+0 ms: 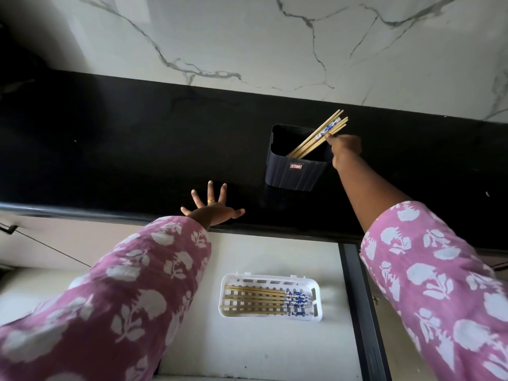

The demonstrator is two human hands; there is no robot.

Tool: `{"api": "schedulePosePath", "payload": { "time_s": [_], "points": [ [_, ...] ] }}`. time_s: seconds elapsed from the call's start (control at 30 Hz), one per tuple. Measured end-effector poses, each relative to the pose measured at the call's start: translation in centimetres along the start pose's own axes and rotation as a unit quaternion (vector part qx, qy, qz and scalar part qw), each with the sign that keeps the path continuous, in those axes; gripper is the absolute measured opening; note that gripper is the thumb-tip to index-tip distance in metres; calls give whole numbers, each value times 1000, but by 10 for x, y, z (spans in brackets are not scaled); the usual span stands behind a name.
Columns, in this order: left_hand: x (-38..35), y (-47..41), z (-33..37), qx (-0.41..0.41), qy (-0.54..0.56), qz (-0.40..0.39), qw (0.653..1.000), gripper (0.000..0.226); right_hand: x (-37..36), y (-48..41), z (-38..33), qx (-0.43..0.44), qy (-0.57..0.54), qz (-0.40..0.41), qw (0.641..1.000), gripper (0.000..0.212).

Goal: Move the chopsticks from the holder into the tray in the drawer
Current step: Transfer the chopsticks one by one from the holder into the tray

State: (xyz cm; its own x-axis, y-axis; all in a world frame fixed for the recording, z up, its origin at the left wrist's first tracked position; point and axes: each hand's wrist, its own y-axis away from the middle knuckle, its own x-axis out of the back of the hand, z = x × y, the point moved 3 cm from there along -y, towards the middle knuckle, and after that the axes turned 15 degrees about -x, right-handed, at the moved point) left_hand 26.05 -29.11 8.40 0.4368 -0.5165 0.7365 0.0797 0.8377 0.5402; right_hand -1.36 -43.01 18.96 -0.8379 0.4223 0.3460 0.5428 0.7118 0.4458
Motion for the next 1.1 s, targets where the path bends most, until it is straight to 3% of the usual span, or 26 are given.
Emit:
{"api": "schedulePosePath", "payload": {
  "time_s": [0.2,0.33,0.43,0.5,0.63,0.87,1.1],
  "points": [
    [0,-1,0,2,-1,1,1000,91,1,-1,2,-20,-83,-28,996,29],
    [0,0,0,1,3,3,1000,91,0,-4,-3,-47,-99,-43,993,36],
    [-1,-1,0,2,3,2,1000,91,-3,-7,-6,-54,-94,-49,993,15],
    [-1,-1,0,2,3,0,1000,91,-4,-9,-7,-57,-98,-31,993,13],
    [0,-1,-1,2,0,2,1000,91,-4,-13,-8,-41,-110,12,993,43],
    [-1,0,-1,-4,0,7,1000,91,4,-8,-12,11,-64,67,996,46],
    [-1,2,-1,-7,-7,12,1000,90,21,-34,-21,23,-59,68,996,37]
  ]
}}
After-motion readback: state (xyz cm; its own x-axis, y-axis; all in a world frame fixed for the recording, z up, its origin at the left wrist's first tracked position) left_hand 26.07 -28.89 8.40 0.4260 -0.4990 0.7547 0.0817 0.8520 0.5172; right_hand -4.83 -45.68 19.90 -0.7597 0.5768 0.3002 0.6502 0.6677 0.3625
